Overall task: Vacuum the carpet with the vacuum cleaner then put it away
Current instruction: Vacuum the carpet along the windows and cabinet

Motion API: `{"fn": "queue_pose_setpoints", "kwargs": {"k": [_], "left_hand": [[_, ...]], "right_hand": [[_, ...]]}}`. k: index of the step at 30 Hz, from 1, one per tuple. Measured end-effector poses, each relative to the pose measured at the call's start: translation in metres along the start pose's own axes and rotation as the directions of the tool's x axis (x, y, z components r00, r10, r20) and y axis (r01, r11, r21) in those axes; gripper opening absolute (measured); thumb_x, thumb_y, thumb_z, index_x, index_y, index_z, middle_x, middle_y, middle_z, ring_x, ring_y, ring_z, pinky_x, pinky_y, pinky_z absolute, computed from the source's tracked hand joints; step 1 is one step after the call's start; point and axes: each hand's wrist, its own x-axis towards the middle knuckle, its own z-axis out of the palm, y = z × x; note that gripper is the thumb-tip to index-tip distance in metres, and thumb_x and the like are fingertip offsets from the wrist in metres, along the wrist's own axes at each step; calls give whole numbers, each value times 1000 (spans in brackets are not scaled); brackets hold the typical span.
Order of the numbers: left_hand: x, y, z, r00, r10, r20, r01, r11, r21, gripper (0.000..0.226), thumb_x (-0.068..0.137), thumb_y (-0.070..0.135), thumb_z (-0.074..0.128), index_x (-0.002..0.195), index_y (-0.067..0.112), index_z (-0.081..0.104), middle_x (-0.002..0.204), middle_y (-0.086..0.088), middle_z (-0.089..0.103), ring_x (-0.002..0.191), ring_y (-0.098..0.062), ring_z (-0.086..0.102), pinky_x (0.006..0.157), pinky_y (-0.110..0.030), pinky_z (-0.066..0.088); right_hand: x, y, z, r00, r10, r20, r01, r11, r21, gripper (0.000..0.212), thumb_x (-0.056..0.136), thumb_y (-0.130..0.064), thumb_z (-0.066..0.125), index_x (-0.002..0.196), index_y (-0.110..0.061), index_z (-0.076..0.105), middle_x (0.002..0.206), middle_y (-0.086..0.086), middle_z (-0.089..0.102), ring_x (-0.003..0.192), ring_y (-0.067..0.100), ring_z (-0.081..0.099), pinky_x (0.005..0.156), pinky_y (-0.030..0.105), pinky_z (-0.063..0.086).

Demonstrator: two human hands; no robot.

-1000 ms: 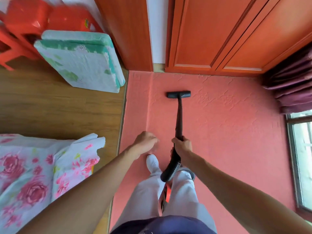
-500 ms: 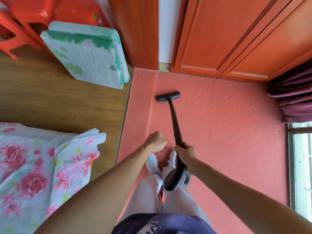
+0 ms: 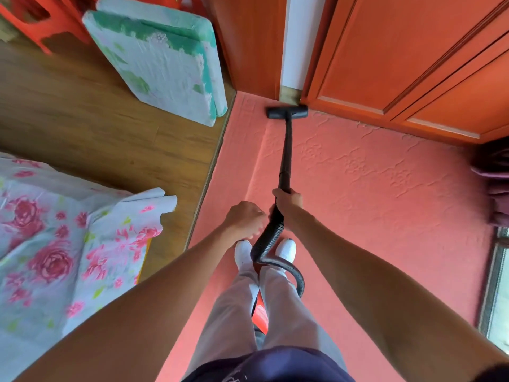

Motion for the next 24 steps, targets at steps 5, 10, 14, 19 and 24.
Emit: {"fn": "queue_pose_setpoints", "kwargs": {"k": [5, 10, 14, 19, 24], "left_hand": [[-4, -9, 1, 999, -20, -32, 20, 1000, 6, 24, 90, 10, 50, 93, -1, 71, 89, -18, 74, 86, -35, 71, 74, -42, 58], [-16, -12, 2, 999, 14, -47, -11, 998, 55, 25, 88, 11, 50, 90, -3, 70, 86, -17, 74, 81, -33, 71, 71, -35, 57], [-28, -12, 4, 998, 45, -41, -41, 996, 77, 25, 85, 12, 52, 87, -4, 71, 83, -16, 74, 80, -32, 71, 75, -38, 58], [-34, -16, 4, 997, 67, -35, -63, 993, 104, 24, 87, 15, 53, 89, -1, 71, 83, -14, 75, 80, -30, 72, 78, -38, 59], [-36, -18, -7, 994, 96, -47, -89, 986, 144, 22, 88, 16, 55, 89, 1, 71, 83, -13, 75, 77, -32, 72, 67, -37, 59]], "right_hand": [[-58, 28, -17, 998, -52, -31, 48, 992, -119, 15, 85, -17, 60, 99, -13, 63, 60, 7, 57, 30, 14, 51, 36, 19, 42], [-116, 69, -64, 997, -74, 32, 76, 996, -54, 21, 79, -11, 60, 93, 5, 58, 52, 12, 48, 37, 22, 46, 42, 30, 43], [-144, 92, -87, 994, -90, 60, 98, 983, -152, 9, 83, -12, 62, 86, -4, 66, 48, 5, 54, 41, 20, 49, 44, 32, 44], [-145, 91, -71, 991, -60, 116, 73, 992, -104, 14, 81, -10, 61, 90, 0, 65, 54, 10, 52, 43, 20, 48, 44, 28, 44], [-116, 71, -34, 987, -112, 115, 135, 969, -206, 22, 73, -19, 62, 92, -10, 68, 58, 11, 61, 45, 24, 57, 48, 35, 53]]}}
